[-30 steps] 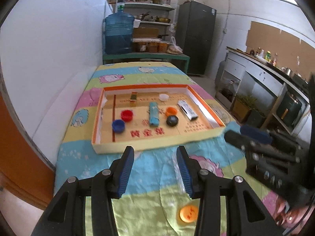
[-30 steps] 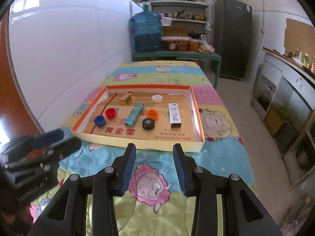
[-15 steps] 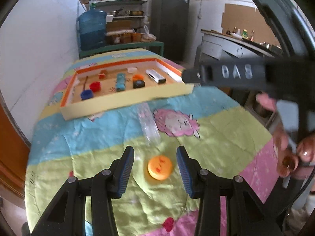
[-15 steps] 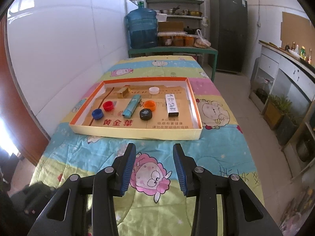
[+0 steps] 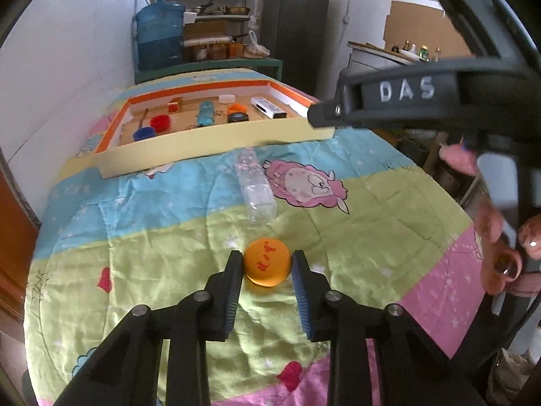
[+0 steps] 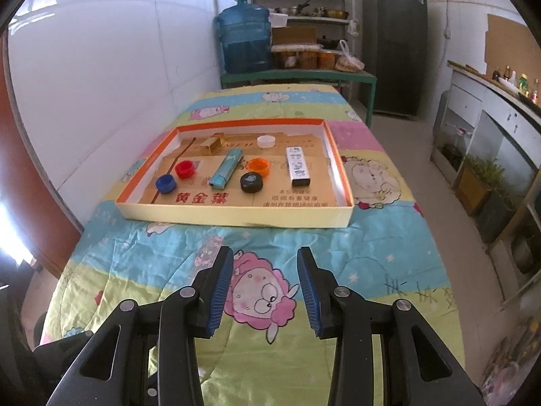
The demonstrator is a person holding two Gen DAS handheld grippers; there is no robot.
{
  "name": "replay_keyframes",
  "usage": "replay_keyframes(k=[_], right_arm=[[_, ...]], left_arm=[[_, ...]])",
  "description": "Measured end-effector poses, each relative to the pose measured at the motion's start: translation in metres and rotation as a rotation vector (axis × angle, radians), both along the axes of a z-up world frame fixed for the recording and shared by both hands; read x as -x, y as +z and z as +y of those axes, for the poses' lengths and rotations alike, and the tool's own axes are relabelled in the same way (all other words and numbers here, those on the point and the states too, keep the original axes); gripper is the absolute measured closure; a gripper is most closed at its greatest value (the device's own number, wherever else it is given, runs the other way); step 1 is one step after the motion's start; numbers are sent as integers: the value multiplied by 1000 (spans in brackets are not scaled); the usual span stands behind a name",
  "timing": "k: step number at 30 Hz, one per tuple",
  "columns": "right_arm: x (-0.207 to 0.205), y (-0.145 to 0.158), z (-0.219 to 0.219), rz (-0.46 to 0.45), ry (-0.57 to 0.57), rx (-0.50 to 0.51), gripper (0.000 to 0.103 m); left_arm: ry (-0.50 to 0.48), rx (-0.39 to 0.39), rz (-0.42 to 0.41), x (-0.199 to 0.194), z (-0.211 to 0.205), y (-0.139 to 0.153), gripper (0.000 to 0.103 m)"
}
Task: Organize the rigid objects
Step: 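Grasp the orange ball with the left gripper while the right grasps the clear patterned tube, then carry the orange ball in the left gripper while the right carries the clear tube into the lid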
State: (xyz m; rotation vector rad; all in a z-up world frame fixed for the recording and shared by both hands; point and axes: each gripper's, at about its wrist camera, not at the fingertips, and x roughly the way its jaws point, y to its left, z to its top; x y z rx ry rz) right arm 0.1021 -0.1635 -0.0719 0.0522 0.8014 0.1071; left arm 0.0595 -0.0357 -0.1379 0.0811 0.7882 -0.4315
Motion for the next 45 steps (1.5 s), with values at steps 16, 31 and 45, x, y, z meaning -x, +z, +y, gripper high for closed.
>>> replay_keyframes(k=[16,31,45], right_arm=[[-41,-48,67,143,70,15,63],[-41,-37,52,123,88,-29,83],[-61,2,32,45,100,-20,83]], left_arm=[[239,47,-55,-25,71,27,73],[235,73,-65,-50,68,43,73],[227,77,-88,-97,59,71,73]])
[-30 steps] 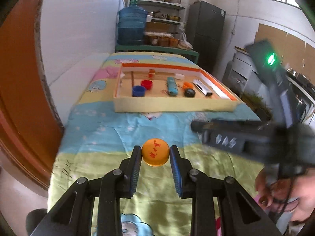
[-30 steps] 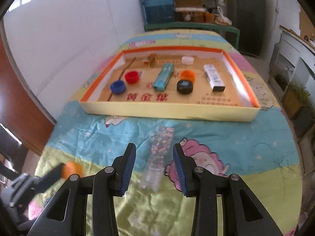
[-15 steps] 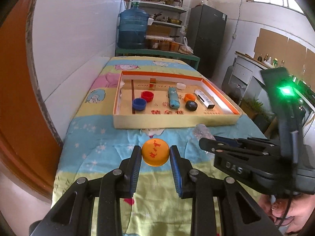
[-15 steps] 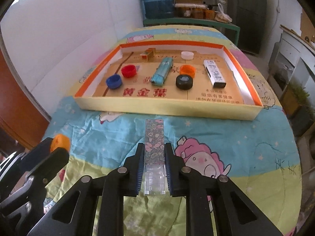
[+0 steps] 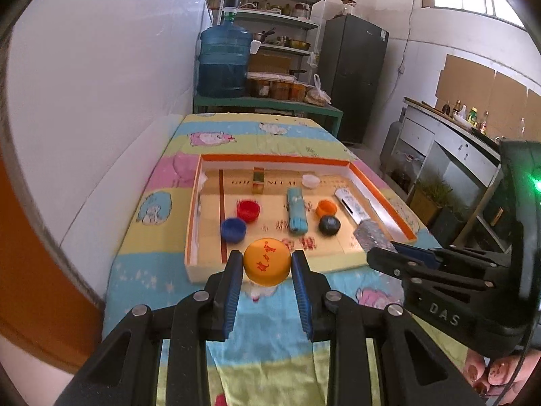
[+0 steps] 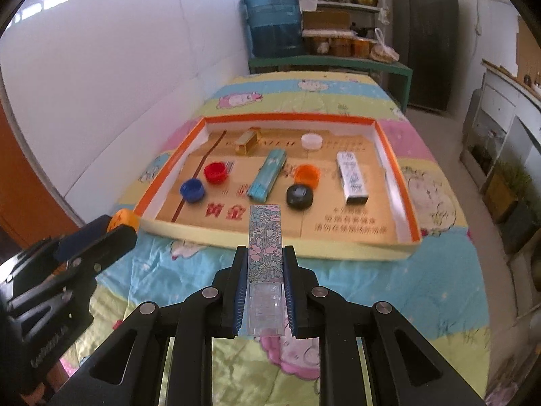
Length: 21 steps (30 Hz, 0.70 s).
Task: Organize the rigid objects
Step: 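Carry the orange ball in the left gripper while the right carries the clear tube into the lid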
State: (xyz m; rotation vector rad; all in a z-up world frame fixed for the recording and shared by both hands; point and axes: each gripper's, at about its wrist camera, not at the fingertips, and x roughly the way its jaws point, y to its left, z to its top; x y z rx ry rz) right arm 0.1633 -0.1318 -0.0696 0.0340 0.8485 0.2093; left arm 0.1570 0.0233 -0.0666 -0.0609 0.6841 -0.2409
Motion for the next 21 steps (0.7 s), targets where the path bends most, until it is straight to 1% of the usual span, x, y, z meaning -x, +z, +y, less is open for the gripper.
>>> replay_keyframes(k=[10,21], right_arm=[[-33,15,-17,-22,7,11,83],[-83,22,-44,-18,-2,10,83]], left_arm=[[4,6,28,-53,-2,13,73],[38,-25,69,-118,-1,14,73]])
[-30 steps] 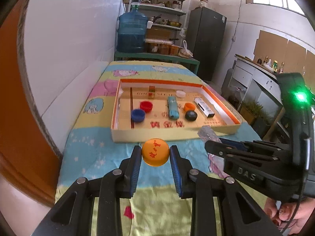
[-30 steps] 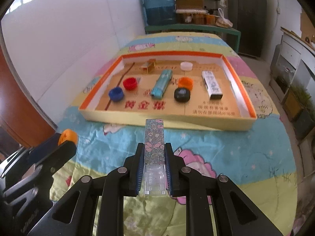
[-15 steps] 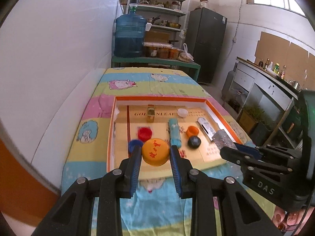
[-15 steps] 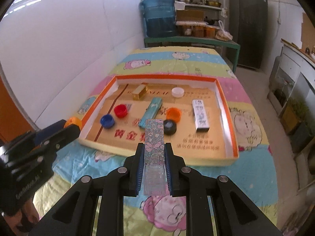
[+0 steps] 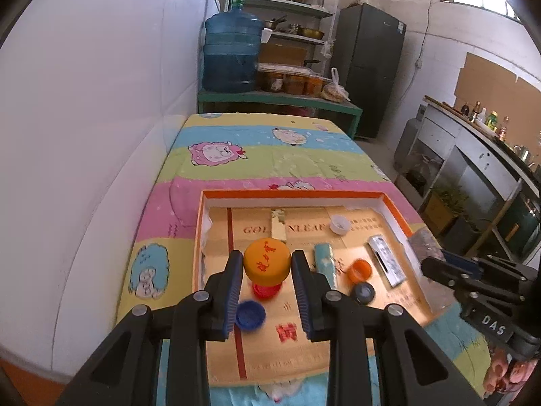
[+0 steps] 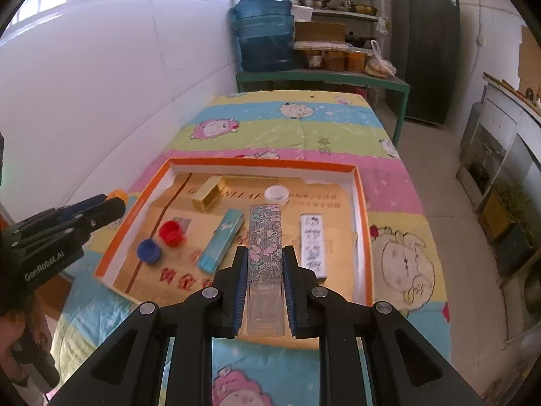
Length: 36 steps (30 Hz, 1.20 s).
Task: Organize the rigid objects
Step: 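Carry the orange ball in the left gripper while the right carries the clear tube into the lid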
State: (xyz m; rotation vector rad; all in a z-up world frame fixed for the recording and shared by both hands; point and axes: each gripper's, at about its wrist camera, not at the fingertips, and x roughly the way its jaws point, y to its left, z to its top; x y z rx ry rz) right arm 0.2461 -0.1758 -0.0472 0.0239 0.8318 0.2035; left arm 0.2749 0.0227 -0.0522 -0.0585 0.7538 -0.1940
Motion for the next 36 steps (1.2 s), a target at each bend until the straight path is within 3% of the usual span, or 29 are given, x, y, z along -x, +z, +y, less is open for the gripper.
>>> replay_keyframes(k=[14,36], right_arm=[[-53,-12,-24,39,-9,14,83],[-102,-40,-45,91,-20,29,83]], left_arm=[[47,-42,34,-57,1,-8,73],[78,-91,113,-102,-2,-37,73]])
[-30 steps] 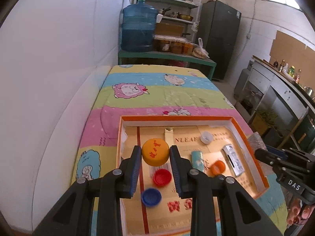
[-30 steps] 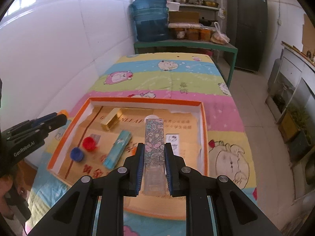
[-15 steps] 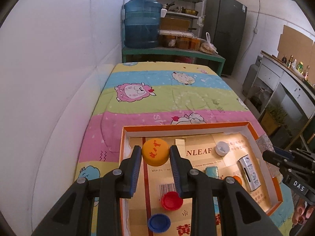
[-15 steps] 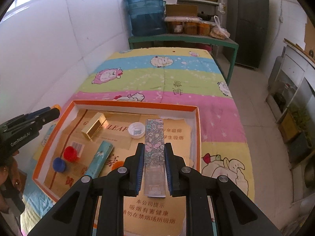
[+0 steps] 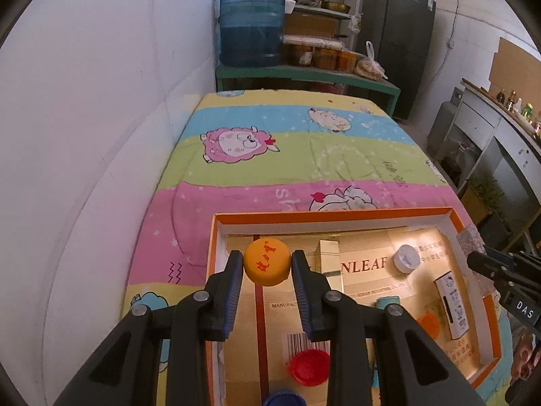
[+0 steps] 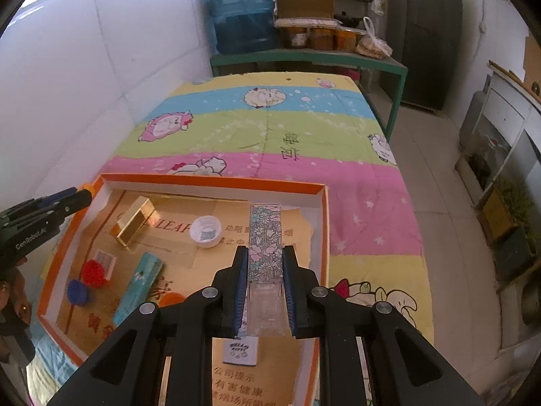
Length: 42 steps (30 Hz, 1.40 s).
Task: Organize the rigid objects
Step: 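Carry the orange ball in the left gripper while the right carries the clear tube into the lid, then lower and open the left gripper on the orange ball while the right releases the clear tube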
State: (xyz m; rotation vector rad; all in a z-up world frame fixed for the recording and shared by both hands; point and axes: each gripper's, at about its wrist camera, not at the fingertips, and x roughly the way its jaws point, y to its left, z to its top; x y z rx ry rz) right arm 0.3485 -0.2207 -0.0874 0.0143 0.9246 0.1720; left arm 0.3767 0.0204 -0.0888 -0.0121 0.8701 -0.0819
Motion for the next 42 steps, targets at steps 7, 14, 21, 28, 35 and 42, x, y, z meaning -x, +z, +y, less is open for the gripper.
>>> replay_keyframes(k=[7,14,21,28,35,42], right_arm=[[-17,-13,-4,35,1,15,83],[-26,-25,-2,58,9,28,83],[-32,-33,0,76,17,37,83],[-35,-36,1,97,23,45,83],[-36,-37,3,98,25,52,83],[-35,-36,2,97,26,47,83]], left_arm=[[8,10,36,-12,3,-11,73],[4,-1,65,-19,0,-23,73],[0,6,108,-25,-1,-31,73],[-9,10,157,-29,-3,-40,73],[-17,19,162,-29,-2,-41,71],[-28,33,161,-30,-3,-40,55]])
